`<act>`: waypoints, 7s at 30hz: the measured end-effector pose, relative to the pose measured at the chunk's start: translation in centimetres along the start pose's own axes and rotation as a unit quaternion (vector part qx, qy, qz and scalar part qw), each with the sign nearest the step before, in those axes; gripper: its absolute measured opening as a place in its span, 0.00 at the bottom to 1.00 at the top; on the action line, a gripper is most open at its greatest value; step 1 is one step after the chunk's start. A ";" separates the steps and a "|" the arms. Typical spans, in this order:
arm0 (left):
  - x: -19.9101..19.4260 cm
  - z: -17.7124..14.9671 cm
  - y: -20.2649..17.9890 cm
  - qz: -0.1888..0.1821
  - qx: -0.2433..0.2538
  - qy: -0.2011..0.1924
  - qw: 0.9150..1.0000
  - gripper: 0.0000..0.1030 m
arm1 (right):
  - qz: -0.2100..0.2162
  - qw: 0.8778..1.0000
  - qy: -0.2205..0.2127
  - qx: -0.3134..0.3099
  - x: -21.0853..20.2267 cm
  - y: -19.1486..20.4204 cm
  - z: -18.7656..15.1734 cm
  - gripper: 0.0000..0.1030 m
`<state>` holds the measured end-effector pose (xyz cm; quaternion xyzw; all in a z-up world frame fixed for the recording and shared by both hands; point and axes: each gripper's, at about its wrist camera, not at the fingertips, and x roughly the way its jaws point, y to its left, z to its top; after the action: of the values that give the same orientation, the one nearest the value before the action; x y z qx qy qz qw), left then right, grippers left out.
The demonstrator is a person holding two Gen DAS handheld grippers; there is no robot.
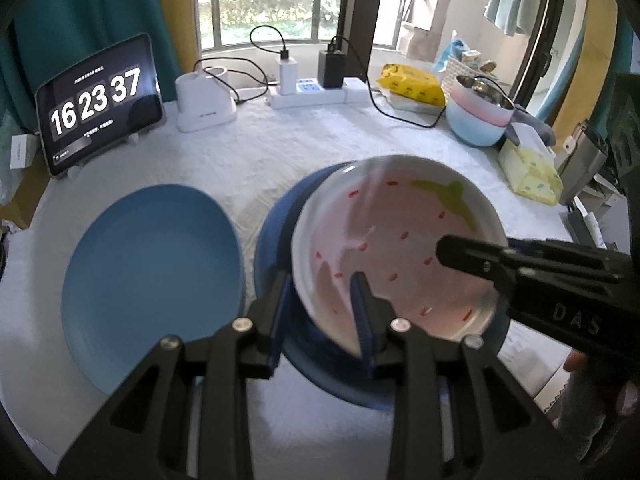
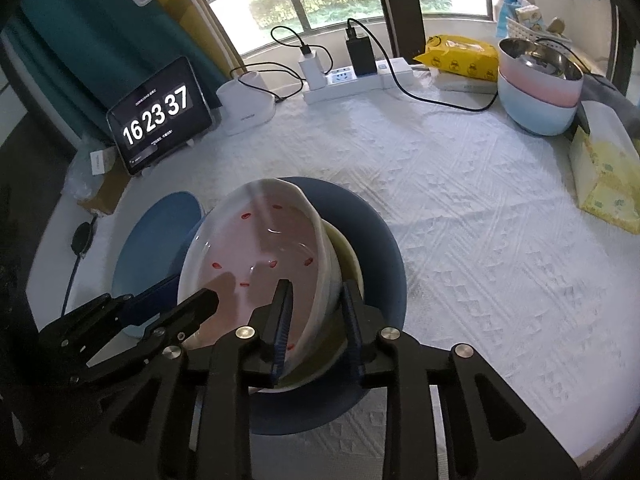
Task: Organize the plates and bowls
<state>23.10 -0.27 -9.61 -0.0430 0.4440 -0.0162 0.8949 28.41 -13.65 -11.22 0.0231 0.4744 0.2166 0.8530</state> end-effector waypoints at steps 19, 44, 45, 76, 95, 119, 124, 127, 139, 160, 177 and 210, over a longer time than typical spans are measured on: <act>-2.1 0.9 1.3 0.002 -0.016 -0.031 0.999 0.31 | -0.006 0.999 -0.036 0.004 -2.3 -1.2 0.5 0.45; -1.2 1.0 5.0 0.012 -0.036 -0.027 0.999 0.35 | -0.042 0.998 -0.028 0.038 -1.9 -4.5 -0.8 0.45; -1.0 1.0 4.9 0.012 -0.033 -0.025 0.999 0.35 | -0.042 0.998 -0.026 0.037 -1.7 -4.5 -0.9 0.45; 3.5 1.7 2.4 0.010 0.108 0.007 0.994 0.26 | -0.069 0.994 -0.012 0.080 1.3 -6.0 -1.2 0.61; 2.9 0.9 1.4 0.016 0.137 -0.022 0.990 0.13 | -0.031 0.995 -0.053 0.079 1.4 -5.3 -1.5 0.26; 2.2 0.8 0.9 0.012 0.113 -0.037 0.993 0.10 | -0.031 0.994 -0.060 0.090 0.9 -4.5 -1.9 0.08; 2.4 0.7 0.6 0.008 0.113 -0.034 0.993 0.10 | -0.034 0.993 -0.060 0.093 0.5 -4.9 -2.0 0.08; 2.4 0.9 0.5 0.005 0.110 -0.036 0.993 0.10 | -0.033 0.993 -0.060 0.095 0.4 -5.1 -2.2 0.08; 2.6 0.9 1.3 -0.015 0.072 -0.038 0.997 0.08 | -0.049 0.994 -0.063 0.079 0.4 -4.6 -2.0 0.09; -1.3 1.6 1.8 -0.038 0.052 -0.077 0.995 0.08 | -0.068 0.991 -0.105 0.053 -3.8 -2.3 -0.8 0.09; -4.9 1.6 5.7 -0.023 0.020 -0.111 0.993 0.08 | -0.058 0.991 -0.123 0.012 -4.9 2.5 0.7 0.09; -4.7 0.2 16.3 0.017 -0.054 -0.102 0.993 0.08 | -0.019 0.995 -0.080 -0.049 1.6 11.6 3.8 0.09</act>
<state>20.20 16.33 -7.24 -0.0854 0.3510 0.0274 0.9321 28.24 -1.91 -7.61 -0.0104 0.3942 0.2203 0.8922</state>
